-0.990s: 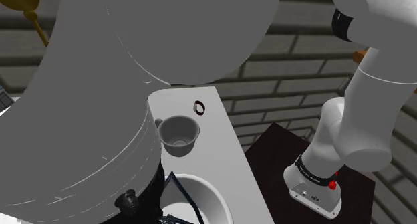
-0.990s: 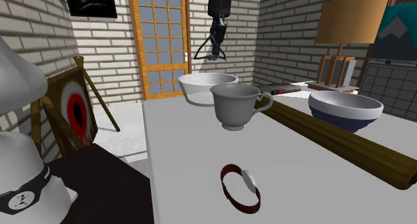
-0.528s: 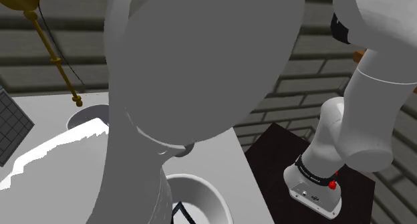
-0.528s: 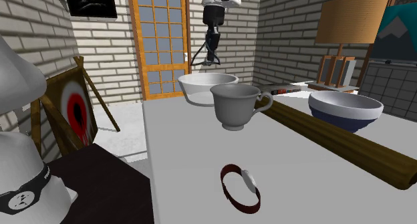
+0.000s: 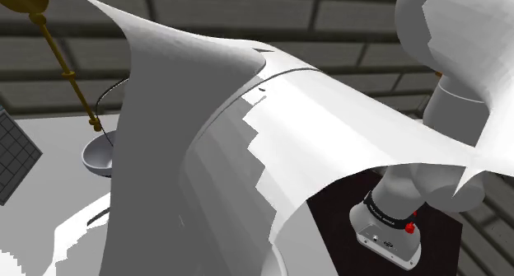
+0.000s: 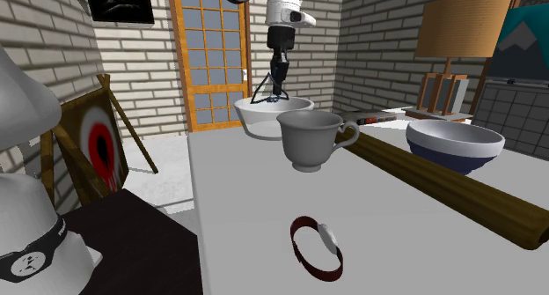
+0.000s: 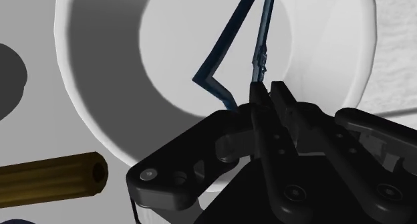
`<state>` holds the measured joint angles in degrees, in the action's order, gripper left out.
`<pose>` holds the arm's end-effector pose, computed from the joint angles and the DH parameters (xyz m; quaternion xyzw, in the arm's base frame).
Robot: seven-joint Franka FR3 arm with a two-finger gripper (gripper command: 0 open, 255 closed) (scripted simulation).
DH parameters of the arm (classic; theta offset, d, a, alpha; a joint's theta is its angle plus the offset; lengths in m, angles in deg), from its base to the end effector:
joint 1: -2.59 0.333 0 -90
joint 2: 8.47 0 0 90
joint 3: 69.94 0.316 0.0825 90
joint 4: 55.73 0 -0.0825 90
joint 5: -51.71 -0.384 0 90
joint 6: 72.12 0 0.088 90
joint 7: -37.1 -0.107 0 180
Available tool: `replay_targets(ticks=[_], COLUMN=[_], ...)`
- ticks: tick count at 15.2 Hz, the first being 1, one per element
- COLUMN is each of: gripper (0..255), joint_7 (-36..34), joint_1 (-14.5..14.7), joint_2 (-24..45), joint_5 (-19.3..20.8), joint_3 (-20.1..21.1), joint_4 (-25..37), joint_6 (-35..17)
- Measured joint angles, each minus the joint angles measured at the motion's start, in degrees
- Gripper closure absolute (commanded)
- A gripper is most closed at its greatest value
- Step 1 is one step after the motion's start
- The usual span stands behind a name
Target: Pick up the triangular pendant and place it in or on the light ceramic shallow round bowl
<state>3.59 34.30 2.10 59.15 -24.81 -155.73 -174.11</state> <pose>0.1695 0.5676 0.4817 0.9226 0.3830 -0.0288 0.0370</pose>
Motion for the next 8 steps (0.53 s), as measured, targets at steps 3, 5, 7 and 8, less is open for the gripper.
replay_targets(ticks=[3, 5, 7, 8], gripper=[255, 255, 255, 255], joint_7=[-0.14, -0.16, -0.17, -0.18], joint_1=[-0.04, -0.05, -0.04, -0.04], joint_2=[0.21, 0.25, 0.28, 0.29], joint_5=[0.20, 0.24, 0.27, 0.27], joint_3=[-0.08, -0.10, -0.11, -0.11], joint_4=[-1.61, -1.86, -1.90, -1.90], joint_6=[-1.75, -2.03, -2.10, -2.11])
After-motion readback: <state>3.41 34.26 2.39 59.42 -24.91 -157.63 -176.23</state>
